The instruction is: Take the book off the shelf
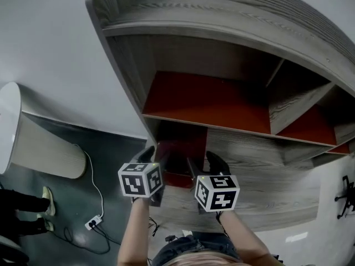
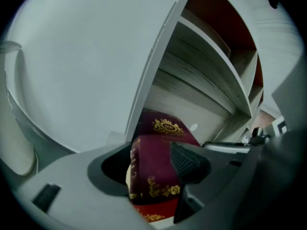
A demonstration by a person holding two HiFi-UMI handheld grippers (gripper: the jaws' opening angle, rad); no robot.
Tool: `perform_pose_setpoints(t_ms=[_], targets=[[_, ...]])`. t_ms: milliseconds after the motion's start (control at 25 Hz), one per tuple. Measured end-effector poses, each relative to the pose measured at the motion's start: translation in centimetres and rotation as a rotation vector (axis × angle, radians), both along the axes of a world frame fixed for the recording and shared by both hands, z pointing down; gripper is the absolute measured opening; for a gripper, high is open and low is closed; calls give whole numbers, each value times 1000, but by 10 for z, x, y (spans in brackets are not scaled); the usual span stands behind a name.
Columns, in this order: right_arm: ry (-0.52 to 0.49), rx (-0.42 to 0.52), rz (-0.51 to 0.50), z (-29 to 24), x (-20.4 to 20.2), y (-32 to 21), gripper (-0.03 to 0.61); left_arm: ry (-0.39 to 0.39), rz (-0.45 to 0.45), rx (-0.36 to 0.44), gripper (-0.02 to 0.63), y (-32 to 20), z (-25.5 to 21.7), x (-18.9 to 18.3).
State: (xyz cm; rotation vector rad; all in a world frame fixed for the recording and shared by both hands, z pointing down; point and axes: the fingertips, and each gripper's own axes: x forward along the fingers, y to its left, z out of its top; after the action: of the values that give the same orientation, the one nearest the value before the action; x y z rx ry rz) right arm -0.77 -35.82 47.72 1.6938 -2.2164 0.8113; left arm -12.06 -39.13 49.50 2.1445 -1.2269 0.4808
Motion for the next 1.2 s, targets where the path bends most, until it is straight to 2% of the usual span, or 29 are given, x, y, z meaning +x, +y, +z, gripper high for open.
perform_pose_setpoints(t_ms=[480, 760, 1000, 1200], targets=[[-21, -76, -15, 20, -6, -6, 252, 60, 1, -60, 239, -7, 11, 5], [-27, -82, 6, 19, -3, -6, 245, 26, -7, -30, 239, -7, 9, 8], [-27, -60, 21, 14, 3, -2, 233, 50, -28, -15, 238, 1, 6, 10], [-41, -32, 36, 9, 6, 4, 221, 36, -45, 40, 230, 10, -4, 10]])
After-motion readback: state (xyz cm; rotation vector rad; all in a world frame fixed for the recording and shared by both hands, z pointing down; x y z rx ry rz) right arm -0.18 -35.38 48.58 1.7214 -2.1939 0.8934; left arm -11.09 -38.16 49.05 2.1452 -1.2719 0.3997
